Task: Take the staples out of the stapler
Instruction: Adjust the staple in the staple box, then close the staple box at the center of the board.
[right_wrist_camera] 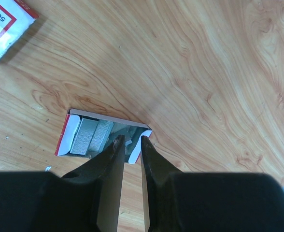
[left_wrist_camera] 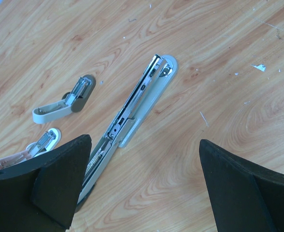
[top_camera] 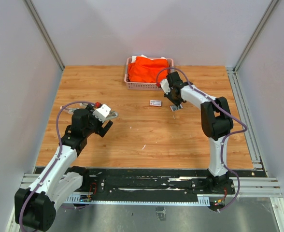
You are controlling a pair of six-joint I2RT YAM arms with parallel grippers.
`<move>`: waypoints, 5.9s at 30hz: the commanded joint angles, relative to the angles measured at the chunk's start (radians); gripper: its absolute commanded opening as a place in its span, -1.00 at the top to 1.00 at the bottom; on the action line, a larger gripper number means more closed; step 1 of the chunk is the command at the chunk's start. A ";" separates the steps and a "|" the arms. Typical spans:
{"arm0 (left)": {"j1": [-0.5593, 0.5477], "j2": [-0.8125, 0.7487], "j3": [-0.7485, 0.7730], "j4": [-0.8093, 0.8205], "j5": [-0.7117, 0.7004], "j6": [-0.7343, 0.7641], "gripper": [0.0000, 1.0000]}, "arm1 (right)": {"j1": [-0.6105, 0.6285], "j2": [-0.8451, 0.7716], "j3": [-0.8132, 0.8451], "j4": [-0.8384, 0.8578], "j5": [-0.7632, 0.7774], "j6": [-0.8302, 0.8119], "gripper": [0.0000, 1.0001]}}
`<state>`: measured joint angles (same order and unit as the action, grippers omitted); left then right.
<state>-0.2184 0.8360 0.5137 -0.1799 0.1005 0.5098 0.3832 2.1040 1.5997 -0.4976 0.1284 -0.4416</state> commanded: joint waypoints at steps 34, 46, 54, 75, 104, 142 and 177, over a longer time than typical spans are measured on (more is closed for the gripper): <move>-0.001 -0.007 -0.006 0.035 -0.004 0.004 -0.96 | 0.010 -0.019 0.063 -0.143 -0.013 -0.090 0.66; -0.001 0.002 -0.007 0.039 -0.004 0.004 -0.96 | 0.010 -0.010 0.074 -0.107 -0.029 -0.087 0.63; -0.001 0.005 -0.008 0.040 -0.003 0.004 -0.96 | -0.034 -0.085 0.053 -0.083 -0.115 -0.039 0.20; -0.086 0.526 0.446 -0.183 0.293 0.255 -0.96 | -0.270 -0.090 0.067 -0.170 -0.567 0.165 0.14; -0.338 1.498 1.505 -0.556 0.280 0.457 -0.98 | -0.336 -0.076 0.010 -0.185 -0.624 0.143 0.21; -0.394 1.697 1.708 -0.683 0.243 0.407 -0.18 | -0.429 -0.003 -0.004 -0.119 -0.804 0.327 0.25; -0.441 1.519 1.387 -0.490 0.270 0.158 -0.04 | -0.378 0.164 0.108 -0.063 -0.862 0.365 0.28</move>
<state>-0.6441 2.3531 1.9373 -0.6632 0.3740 0.7094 -0.0250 2.2379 1.6917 -0.5564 -0.7300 -0.0784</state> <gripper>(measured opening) 0.522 0.360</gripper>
